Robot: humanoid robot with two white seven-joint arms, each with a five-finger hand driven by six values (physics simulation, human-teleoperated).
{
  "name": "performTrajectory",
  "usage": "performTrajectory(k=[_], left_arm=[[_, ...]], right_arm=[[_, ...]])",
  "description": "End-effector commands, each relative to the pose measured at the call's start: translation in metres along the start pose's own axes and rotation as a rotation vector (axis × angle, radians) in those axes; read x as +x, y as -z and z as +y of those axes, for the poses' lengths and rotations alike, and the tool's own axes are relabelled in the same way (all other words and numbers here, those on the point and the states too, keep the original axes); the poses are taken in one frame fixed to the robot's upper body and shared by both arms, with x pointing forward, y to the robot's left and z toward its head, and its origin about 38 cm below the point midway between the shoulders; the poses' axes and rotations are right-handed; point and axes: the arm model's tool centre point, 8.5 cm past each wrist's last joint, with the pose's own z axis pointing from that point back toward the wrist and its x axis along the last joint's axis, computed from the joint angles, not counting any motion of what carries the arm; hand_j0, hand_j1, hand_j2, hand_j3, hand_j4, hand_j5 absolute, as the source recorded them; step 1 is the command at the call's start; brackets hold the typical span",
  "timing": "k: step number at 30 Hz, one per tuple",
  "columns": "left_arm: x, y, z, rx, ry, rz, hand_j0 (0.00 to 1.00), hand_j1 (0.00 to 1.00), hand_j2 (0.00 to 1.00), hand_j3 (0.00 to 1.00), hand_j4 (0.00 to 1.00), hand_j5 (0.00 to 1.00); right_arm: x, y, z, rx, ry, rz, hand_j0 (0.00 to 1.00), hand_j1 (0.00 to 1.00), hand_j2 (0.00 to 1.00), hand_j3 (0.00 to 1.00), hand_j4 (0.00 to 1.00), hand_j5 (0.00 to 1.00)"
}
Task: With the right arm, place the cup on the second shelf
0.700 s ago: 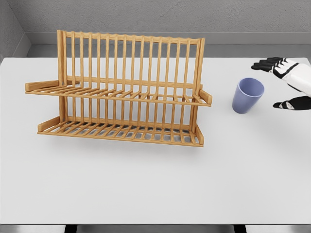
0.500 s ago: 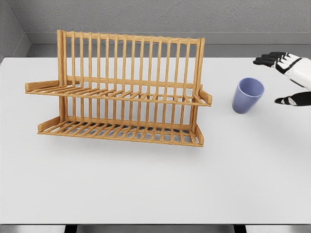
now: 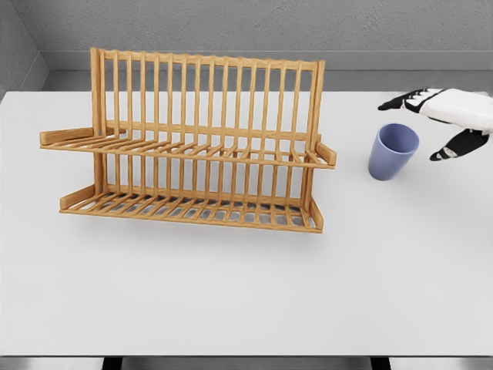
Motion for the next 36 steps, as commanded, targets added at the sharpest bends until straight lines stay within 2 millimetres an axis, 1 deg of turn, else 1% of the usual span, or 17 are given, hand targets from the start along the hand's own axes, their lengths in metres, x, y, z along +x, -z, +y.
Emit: performTrajectory(k=[1,3,4,7,9,11,12,14,17,19,25,27,31,36], left_arm=[[0.0,0.0,0.0,0.0,0.0,0.0,1.0,1.0,1.0,1.0,1.0,1.0],[0.0,0.0,0.0,0.0,0.0,0.0,1.0,1.0,1.0,1.0,1.0,1.0],[0.0,0.0,0.0,0.0,0.0,0.0,1.0,1.0,1.0,1.0,1.0,1.0],[0.0,0.0,0.0,0.0,0.0,0.0,1.0,1.0,1.0,1.0,1.0,1.0],[0.0,0.0,0.0,0.0,0.0,0.0,1.0,1.0,1.0,1.0,1.0,1.0],[0.0,0.0,0.0,0.0,0.0,0.0,1.0,1.0,1.0,1.0,1.0,1.0],[0.0,0.0,0.0,0.0,0.0,0.0,1.0,1.0,1.0,1.0,1.0,1.0],[0.0,0.0,0.0,0.0,0.0,0.0,1.0,1.0,1.0,1.0,1.0,1.0],[0.0,0.0,0.0,0.0,0.0,0.0,1.0,1.0,1.0,1.0,1.0,1.0],[0.0,0.0,0.0,0.0,0.0,0.0,1.0,1.0,1.0,1.0,1.0,1.0],[0.0,0.0,0.0,0.0,0.0,0.0,1.0,1.0,1.0,1.0,1.0,1.0],[0.001,0.0,0.0,0.0,0.0,-0.002,1.0,1.0,1.0,1.0,1.0,1.0],[0.0,0.0,0.0,0.0,0.001,0.0,1.0,1.0,1.0,1.0,1.0,1.0],[0.0,0.0,0.0,0.0,0.001,0.0,1.0,1.0,1.0,1.0,1.0,1.0]], right_arm=[[-0.009,0.003,0.012,0.027,0.039,0.023,1.0,1.0,1.0,1.0,1.0,1.0],[-0.01,0.007,0.011,0.038,0.037,0.024,1.0,1.0,1.0,1.0,1.0,1.0],[-0.012,0.016,0.013,0.042,0.048,0.019,1.0,1.0,1.0,1.0,1.0,1.0],[-0.02,0.016,0.017,0.05,0.067,0.041,1.0,1.0,1.0,1.0,1.0,1.0],[-0.021,0.018,0.018,0.05,0.073,0.04,1.0,1.0,1.0,1.0,1.0,1.0],[-0.018,0.023,0.019,0.046,0.078,0.029,1.0,1.0,1.0,1.0,1.0,1.0],[-0.016,0.027,0.022,0.06,0.078,0.022,1.0,1.0,1.0,1.0,1.0,1.0],[-0.021,0.033,0.025,0.069,0.093,0.03,1.0,1.0,1.0,1.0,1.0,1.0],[-0.022,0.034,0.026,0.073,0.095,0.033,1.0,1.0,1.0,1.0,1.0,1.0],[-0.021,0.04,0.027,0.079,0.1,0.027,1.0,1.0,1.0,1.0,1.0,1.0],[-0.028,0.041,0.033,0.091,0.116,0.044,1.0,1.0,1.0,1.0,1.0,1.0],[-0.031,0.045,0.034,0.093,0.127,0.048,1.0,1.0,1.0,1.0,1.0,1.0],[-0.029,0.048,0.031,0.093,0.124,0.045,1.0,1.0,1.0,1.0,1.0,1.0],[-0.032,0.05,0.035,0.102,0.131,0.051,1.0,1.0,1.0,1.0,1.0,1.0]])
